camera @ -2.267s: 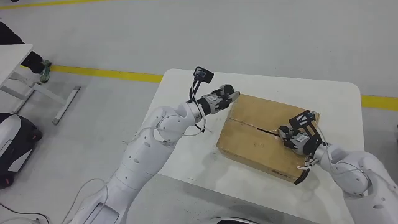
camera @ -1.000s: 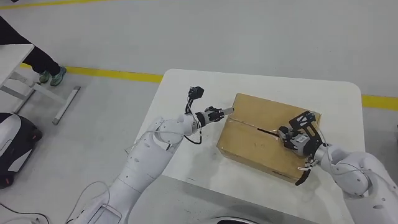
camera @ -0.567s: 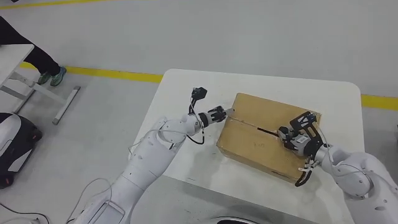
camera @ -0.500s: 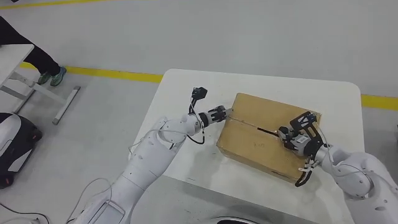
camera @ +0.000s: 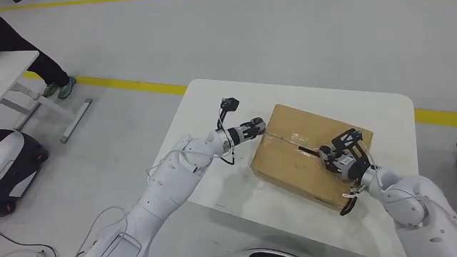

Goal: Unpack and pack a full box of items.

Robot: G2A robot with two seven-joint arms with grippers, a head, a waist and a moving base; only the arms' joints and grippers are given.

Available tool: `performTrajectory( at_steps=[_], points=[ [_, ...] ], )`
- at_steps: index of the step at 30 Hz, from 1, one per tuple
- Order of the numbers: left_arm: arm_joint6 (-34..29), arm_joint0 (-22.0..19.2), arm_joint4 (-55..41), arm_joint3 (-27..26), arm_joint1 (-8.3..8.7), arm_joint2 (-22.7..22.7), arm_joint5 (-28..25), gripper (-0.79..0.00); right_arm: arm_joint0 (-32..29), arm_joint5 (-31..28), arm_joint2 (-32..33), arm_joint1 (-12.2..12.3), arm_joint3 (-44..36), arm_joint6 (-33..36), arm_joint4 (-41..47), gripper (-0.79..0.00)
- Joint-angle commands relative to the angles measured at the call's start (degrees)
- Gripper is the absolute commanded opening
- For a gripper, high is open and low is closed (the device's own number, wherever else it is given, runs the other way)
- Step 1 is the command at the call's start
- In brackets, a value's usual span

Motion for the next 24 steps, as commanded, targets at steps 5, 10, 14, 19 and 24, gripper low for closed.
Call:
performTrajectory(
  at_steps=[5, 10, 14, 19, 24],
  points=[
    [0.7, -0.8, 0.3, 0.3, -0.11, 0.6, -2.3, -0.24, 0.2, -0.6, -0.8, -0.1, 0.0, 0.5, -0.4, -0.785],
    [0.9, -2.9, 0.7, 1.9, -0.38, 1.7, -3.2, -0.179, 0.2, -0.6, -0.9, -0.2, 0.1, 0.5, -0.4, -0.785],
    [0.5, -4.5, 1.9, 3.5, -0.56, 2.7, -3.4, -0.206, 0.1, -0.6, -0.5, -0.1, 0.0, 0.3, -0.4, -0.785],
    [0.7, -5.6, 1.2, 4.2, -0.84, 3.5, -4.4, -0.311, -0.8, -0.7, 1.9, 0.3, -1.6, -0.9, 0.8, -0.785],
    [0.2, -5.7, 0.9, 4.1, -0.84, 3.7, -6.0, -0.357, -2.1, 0.1, 6.3, 1.1, -4.6, -1.0, 2.7, -0.785]
  ],
)
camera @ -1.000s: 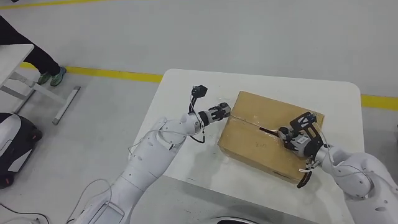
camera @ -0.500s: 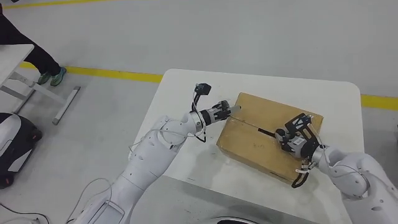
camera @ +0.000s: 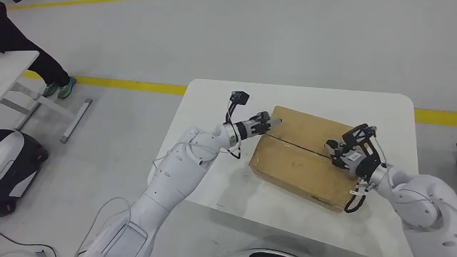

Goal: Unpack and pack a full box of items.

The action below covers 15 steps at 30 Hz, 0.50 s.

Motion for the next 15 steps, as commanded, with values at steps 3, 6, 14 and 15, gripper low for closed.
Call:
performTrajectory(
  at_steps=[3, 6, 14, 15],
  points=[
    [-1.1, -0.1, -0.3, -0.5, 0.02, 0.3, -1.6, -0.302, -1.5, 1.2, 4.9, 0.8, -2.7, -0.1, 2.3, -0.785],
    [-2.3, -0.4, 1.7, -0.9, 0.09, 1.0, -2.7, -0.262, -2.5, 1.4, 7.9, 1.3, -4.4, 0.2, 3.5, -0.785],
    [-2.6, -1.4, 6.4, -1.7, -0.07, 3.0, -1.3, -0.413, -5.4, 1.6, 13.3, 2.2, -7.8, 0.5, 4.7, -0.785],
    [-2.6, -1.5, 7.2, -1.8, -0.05, 3.1, -1.3, -0.477, -5.5, 1.5, 13.5, 2.3, -7.9, 0.5, 4.7, -0.785]
  ],
)
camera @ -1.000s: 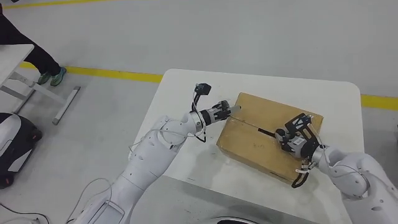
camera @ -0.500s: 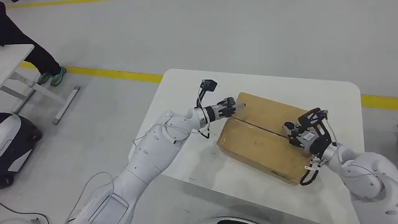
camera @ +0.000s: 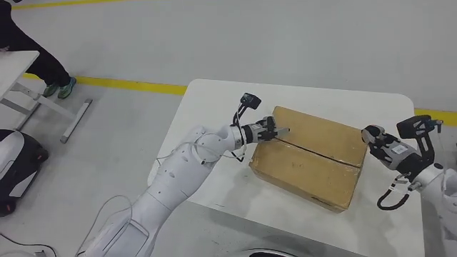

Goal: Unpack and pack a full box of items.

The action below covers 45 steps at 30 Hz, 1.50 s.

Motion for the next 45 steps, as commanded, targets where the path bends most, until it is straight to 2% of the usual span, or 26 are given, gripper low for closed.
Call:
performTrajectory(
  at_steps=[1, 3, 14, 21, 22, 23, 24, 25, 27, 29, 34, 39, 40, 43, 44, 45],
  points=[
    [0.2, -0.2, 1.8, -0.4, 0.0, 0.4, 0.0, -0.573, -0.5, -0.1, 0.5, 0.1, -0.4, 0.0, 0.1, -0.785],
    [0.3, -0.3, 2.5, -0.4, -0.04, 0.7, 0.2, -0.776, -0.8, 0.0, 0.7, 0.2, -0.5, 0.0, 0.0, -0.785],
    [1.6, 0.5, 4.9, -2.8, 0.06, 1.2, -1.8, -0.785, -1.3, -0.2, 0.8, 0.5, -0.1, 0.1, 0.2, -0.785],
    [0.4, 1.8, 7.0, -6.4, 0.64, 0.4, -5.3, -0.785, -0.9, -2.2, -1.4, 0.5, 1.4, 1.7, 0.7, -0.785],
    [0.2, 1.9, 7.7, -6.9, 0.74, 0.3, -5.5, -0.751, -0.6, -2.5, -2.1, 0.4, 1.9, 1.9, 0.7, -0.785],
    [0.2, 2.1, 8.2, -7.3, 0.8, 0.2, -5.5, -0.677, -0.2, -2.7, -2.8, 0.3, 2.4, 2.0, 0.7, -0.785],
    [0.2, 2.3, 8.2, -7.6, 0.84, 0.1, -5.4, -0.523, 0.1, -2.7, -3.5, 0.2, 2.9, 2.0, 0.5, -0.785],
    [0.2, 2.4, 8.2, -7.9, 0.87, 0.1, -5.3, -0.477, 0.5, -2.7, -4.1, 0.2, 3.3, 1.9, 0.3, -0.785],
    [-0.1, 2.5, 8.3, -8.3, 0.9, 0.1, -5.3, -0.222, 1.0, -2.5, -4.8, 0.1, 3.7, 1.6, 0.1, -0.785],
    [-0.4, 2.2, 7.7, -9.0, 0.87, 0.4, -6.0, -0.009, 1.3, -2.2, -4.8, 0.1, 3.7, 0.8, -0.2, -0.785],
    [-1.4, 0.9, 8.8, -9.5, 0.69, 2.0, -7.1, 0.0, 0.1, -1.2, 0.0, 0.7, 2.5, -0.6, 0.5, -0.785],
    [-2.2, -1.2, 8.3, -7.8, 0.11, 4.5, -7.0, 0.0, -2.4, -0.8, 6.1, 1.6, 0.2, -0.9, 1.2, -0.785],
    [-2.2, -1.7, 8.2, -7.7, -0.04, 5.1, -7.0, -0.034, -3.0, -0.6, 7.2, 1.8, -0.3, -1.0, 1.4, -0.785],
    [-2.1, -2.7, 8.2, -7.5, -0.37, 6.4, -7.4, -0.071, -4.4, -0.2, 9.4, 2.1, -1.5, -1.1, 1.7, -0.785],
    [-2.1, -3.0, 7.9, -7.4, -0.52, 6.9, -7.7, -0.148, -5.0, 0.1, 10.3, 2.2, -1.9, -1.2, 1.8, -0.785],
    [-2.2, -3.3, 7.7, -7.4, -0.61, 7.4, -8.0, -0.188, -5.4, 0.3, 10.8, 2.3, -2.1, -1.3, 1.9, -0.785]
  ],
)
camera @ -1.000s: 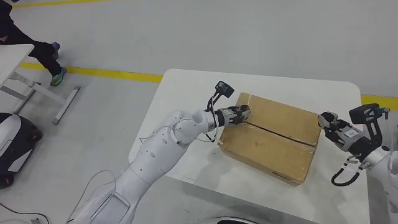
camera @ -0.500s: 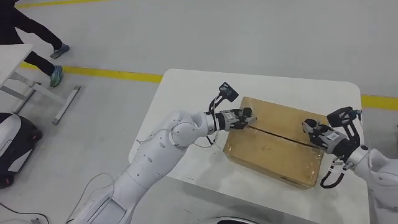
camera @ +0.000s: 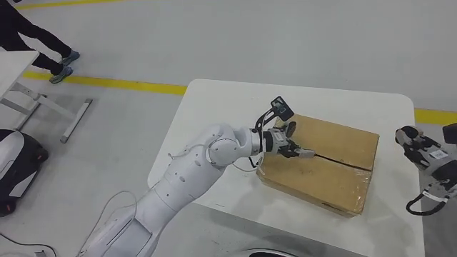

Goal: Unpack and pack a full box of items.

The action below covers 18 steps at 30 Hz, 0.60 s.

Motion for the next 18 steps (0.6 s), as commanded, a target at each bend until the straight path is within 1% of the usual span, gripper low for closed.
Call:
performTrajectory(
  at_steps=[1, 5, 9, 13, 14, 16, 17, 18],
  points=[
    [-0.2, -0.4, -0.3, 0.0, -0.19, 0.9, -0.6, -0.203, -0.8, 0.5, 1.1, 0.2, -0.4, -0.2, 0.0, -0.785],
    [-1.0, -0.7, -1.6, -0.1, -0.46, 2.1, -1.3, -0.188, -1.4, 1.3, 2.3, 0.3, -0.4, -0.7, 0.1, -0.785],
    [-1.9, -0.6, -3.1, -0.9, -0.67, 3.3, -1.8, -0.219, -1.3, 1.6, 3.0, 0.5, 0.1, -0.9, 0.0, -0.785],
    [-3.0, -0.1, -4.8, -3.2, -0.76, 4.2, -2.6, -0.234, -1.1, 1.6, 3.4, 0.6, 0.6, -1.1, 0.2, -0.785],
    [-3.3, 0.2, -5.2, -3.9, -0.76, 4.4, -2.8, -0.228, -1.1, 1.6, 3.5, 0.7, 0.7, -1.1, 0.3, -0.785],
    [-3.5, 0.5, -5.9, -5.2, -0.73, 4.4, -3.1, -0.172, -1.0, 1.5, 3.5, 0.7, 0.9, -1.3, 0.3, -0.785],
    [-3.7, 0.7, -6.0, -6.4, -0.66, 4.2, -3.2, -0.12, -0.9, 1.5, 3.5, 0.7, 1.0, -1.3, 0.4, -0.785],
    [-3.8, 0.9, -6.1, -7.2, -0.58, 4.0, -3.3, 0.0, -0.9, 1.5, 3.6, 0.8, 1.0, -1.5, 0.5, -0.785]
  ],
)
